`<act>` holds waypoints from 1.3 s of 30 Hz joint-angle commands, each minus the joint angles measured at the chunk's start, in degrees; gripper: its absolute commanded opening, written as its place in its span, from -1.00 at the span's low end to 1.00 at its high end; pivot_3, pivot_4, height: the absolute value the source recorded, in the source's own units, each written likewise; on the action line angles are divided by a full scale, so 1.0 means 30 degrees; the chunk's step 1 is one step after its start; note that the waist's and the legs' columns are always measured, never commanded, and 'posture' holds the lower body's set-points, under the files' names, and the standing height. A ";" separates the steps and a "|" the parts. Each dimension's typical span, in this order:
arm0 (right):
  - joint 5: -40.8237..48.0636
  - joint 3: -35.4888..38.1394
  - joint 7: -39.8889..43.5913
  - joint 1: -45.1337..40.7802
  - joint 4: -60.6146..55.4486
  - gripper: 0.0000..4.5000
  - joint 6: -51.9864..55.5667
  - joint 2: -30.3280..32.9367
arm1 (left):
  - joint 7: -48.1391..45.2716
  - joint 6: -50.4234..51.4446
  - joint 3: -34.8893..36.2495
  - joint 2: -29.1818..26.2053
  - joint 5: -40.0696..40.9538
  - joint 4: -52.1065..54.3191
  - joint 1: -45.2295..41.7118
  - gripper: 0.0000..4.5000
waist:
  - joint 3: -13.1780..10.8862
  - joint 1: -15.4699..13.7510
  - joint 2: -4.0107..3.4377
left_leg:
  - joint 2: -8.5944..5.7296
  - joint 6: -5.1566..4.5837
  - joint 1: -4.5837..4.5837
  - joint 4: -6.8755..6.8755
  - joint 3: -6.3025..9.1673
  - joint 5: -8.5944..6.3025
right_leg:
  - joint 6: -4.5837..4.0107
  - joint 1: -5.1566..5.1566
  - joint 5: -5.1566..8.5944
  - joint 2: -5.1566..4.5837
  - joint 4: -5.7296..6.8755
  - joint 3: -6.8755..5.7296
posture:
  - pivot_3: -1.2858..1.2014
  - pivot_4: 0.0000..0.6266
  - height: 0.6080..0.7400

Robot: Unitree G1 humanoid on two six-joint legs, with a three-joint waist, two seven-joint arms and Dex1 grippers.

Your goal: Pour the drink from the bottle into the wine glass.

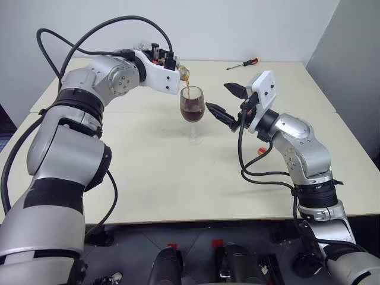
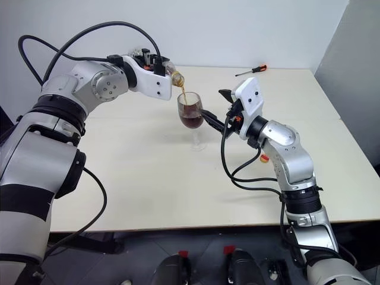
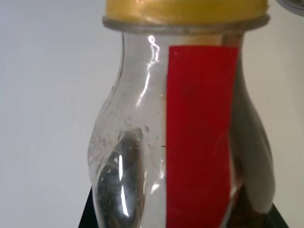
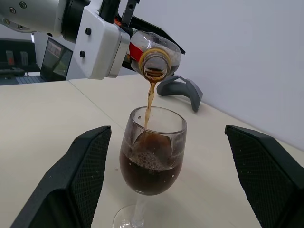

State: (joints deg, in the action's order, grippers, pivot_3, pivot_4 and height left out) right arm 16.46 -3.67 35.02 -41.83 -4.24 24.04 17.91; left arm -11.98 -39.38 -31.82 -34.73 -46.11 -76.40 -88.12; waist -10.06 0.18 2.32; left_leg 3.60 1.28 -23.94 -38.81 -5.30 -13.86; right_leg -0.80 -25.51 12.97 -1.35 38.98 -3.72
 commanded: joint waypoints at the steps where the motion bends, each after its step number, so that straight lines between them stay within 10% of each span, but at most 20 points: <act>1: 0.0006 0.0046 0.0198 -0.0407 -0.0708 0.83 -0.0351 0.0155 | -0.0046 -0.0052 0.0482 -0.0160 0.0567 0.0162 -0.0895 -0.42 | 0.0000 0.0000 0.0000 | 0.0000 0.0000 0.0000 0.0000 0.0000 0.0000 | 0.0000 0.0001 0.0000 0.0000 0.0000 0.0000 | 0.03 -0.52 1.00; 21: -0.0006 0.0113 0.0134 -0.0416 -0.0546 0.83 -0.0384 0.0133 | -0.4540 0.1605 0.3540 0.0404 0.4634 0.0314 0.0361 -0.42 | 0.0000 0.0025 0.0000 | 0.0000 0.0000 -0.0001 0.0000 0.0004 0.0000 | 0.0000 0.0000 0.0000 0.0002 -0.0001 -0.0002 | 0.03 -0.52 1.00; 39: 0.0403 0.0212 0.0043 -0.0112 -0.1170 0.83 0.0130 0.0052 | -1.0468 0.8264 1.0699 0.2826 1.3542 0.3469 0.2859 -0.42 | 0.0000 0.0110 0.0000 | 0.0000 0.0000 -0.0001 -0.0004 0.0062 0.0001 | -0.0001 0.0004 -0.0001 0.0006 0.0003 -0.0003 | 0.03 -0.52 1.00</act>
State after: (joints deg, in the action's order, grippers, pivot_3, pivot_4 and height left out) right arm 16.89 -3.64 34.97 -41.71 -4.87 24.37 17.96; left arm -43.27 -15.85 -1.38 -25.88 -7.56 -69.56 -78.98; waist -10.06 0.51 2.32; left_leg 3.60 1.28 -23.94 -38.82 -5.07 -13.86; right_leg -0.80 -25.50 12.97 -1.33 38.99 -3.74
